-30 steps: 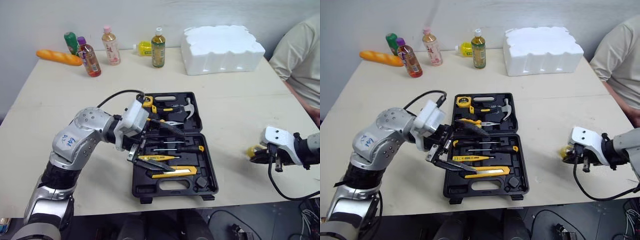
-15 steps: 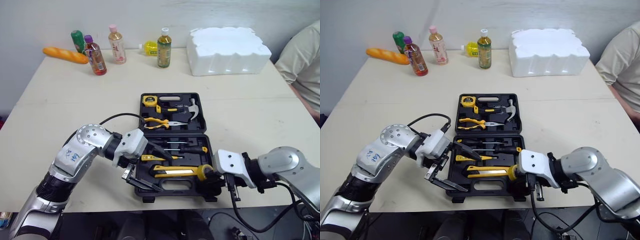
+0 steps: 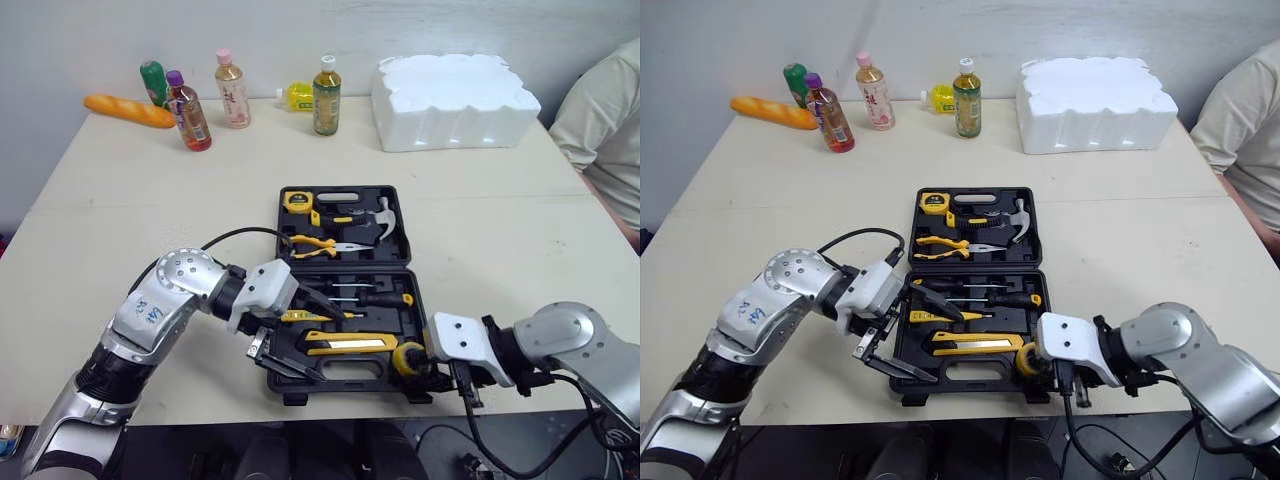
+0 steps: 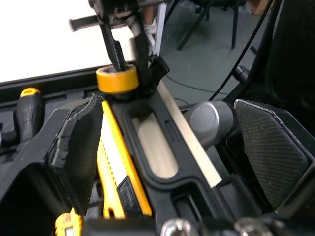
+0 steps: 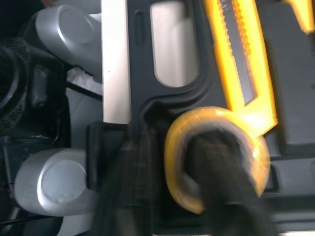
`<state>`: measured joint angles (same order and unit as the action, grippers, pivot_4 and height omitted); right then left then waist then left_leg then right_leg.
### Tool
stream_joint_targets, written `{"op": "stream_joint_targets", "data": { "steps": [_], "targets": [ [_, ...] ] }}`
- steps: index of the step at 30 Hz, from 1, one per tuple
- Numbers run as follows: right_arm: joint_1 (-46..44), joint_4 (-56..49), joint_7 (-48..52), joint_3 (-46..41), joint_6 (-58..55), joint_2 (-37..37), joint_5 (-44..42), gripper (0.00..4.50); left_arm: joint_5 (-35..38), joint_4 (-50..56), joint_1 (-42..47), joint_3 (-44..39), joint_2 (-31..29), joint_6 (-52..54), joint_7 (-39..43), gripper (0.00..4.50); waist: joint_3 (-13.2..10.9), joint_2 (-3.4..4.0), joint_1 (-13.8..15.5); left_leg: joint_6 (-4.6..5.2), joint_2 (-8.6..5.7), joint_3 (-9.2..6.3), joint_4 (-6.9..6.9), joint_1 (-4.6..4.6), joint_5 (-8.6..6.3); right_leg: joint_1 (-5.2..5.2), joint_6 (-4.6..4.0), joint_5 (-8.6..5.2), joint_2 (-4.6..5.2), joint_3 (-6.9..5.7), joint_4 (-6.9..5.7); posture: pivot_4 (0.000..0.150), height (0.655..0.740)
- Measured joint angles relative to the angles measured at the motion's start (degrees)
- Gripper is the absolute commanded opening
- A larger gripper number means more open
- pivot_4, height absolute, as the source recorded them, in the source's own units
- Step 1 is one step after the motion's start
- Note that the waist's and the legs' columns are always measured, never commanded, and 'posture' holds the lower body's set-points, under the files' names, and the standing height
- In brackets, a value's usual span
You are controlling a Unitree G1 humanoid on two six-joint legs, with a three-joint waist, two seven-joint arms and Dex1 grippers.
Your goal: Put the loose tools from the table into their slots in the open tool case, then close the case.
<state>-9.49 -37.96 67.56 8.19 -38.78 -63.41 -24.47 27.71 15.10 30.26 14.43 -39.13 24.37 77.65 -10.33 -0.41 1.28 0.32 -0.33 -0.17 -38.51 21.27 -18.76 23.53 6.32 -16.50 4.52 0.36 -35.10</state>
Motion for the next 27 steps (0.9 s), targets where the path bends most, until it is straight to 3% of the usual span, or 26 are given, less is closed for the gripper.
{"op": "stream_joint_targets", "data": {
  "steps": [3,7,9,12,18,19,27],
  "targets": [
    [0.0,-2.07,1.71,-6.29,-1.76,-1.35,-5.67,4.32,-0.18,-0.33,0.3,-0.43,-0.34,-0.12,0.05,4.5,0.0,0.0,0.04,0.01,0.0,-0.01,0.0,0.01,0.0,-0.01,0.0,0.0,0.02,0.0,0.01,0.15,0.7383],
    [1.09,-2.09,2.15,-11.67,-1.64,-1.81,-8.61,4.32,-0.14,-0.35,0.28,-1.16,-1.28,-0.1,0.18,4.5,0.0,0.0,0.04,0.01,0.01,-0.02,0.02,-0.01,-0.01,-0.02,0.0,0.0,0.03,0.0,0.01,0.15,0.7383],
    [2.24,-1.29,0.54,-12.53,0.22,1.82,-8.87,4.32,-0.05,-0.28,0.13,-1.92,-1.59,-0.1,0.45,4.5,0.0,-0.03,0.03,0.01,0.02,0.0,0.04,-0.01,0.0,-0.02,0.0,0.0,0.02,0.01,0.01,0.15,0.7383],
    [7.18,2.64,-3.26,-12.29,5.49,13.03,-8.91,3.48,0.18,-0.12,-0.83,-2.78,-2.27,-0.05,0.79,4.5,0.12,-0.24,-0.02,-0.06,0.03,-0.04,0.19,-0.04,0.03,0.0,-0.04,-0.02,-0.01,0.02,0.01,0.15,0.7383],
    [13.22,9.36,-3.52,-10.84,17.49,17.83,-3.99,0.31,0.13,-0.16,-1.41,-3.03,-2.63,-0.16,0.92,4.5,0.1,-0.19,-0.03,0.0,-0.02,0.07,0.07,-0.09,0.02,-0.05,0.01,0.01,0.01,0.05,-0.04,0.15,0.7383],
    [13.88,10.55,-3.5,-10.78,18.6,18.15,-3.37,0.06,0.08,-0.19,-1.41,-3.05,-2.7,-0.21,0.94,4.5,0.1,-0.19,0.0,0.0,-0.02,0.06,0.07,-0.08,0.02,-0.04,0.01,0.01,0.01,0.05,-0.04,0.15,0.7383],
    [17.23,15.95,-2.34,-8.24,27.97,19.19,1.64,0.06,-0.23,-0.3,-1.32,-3.07,-3.33,-1.13,0.81,4.5,0.1,-0.19,-0.19,-0.01,0.02,0.07,0.11,-0.14,0.02,-0.05,0.01,0.0,-0.04,0.06,-0.06,0.15,0.7383]
  ]
}}
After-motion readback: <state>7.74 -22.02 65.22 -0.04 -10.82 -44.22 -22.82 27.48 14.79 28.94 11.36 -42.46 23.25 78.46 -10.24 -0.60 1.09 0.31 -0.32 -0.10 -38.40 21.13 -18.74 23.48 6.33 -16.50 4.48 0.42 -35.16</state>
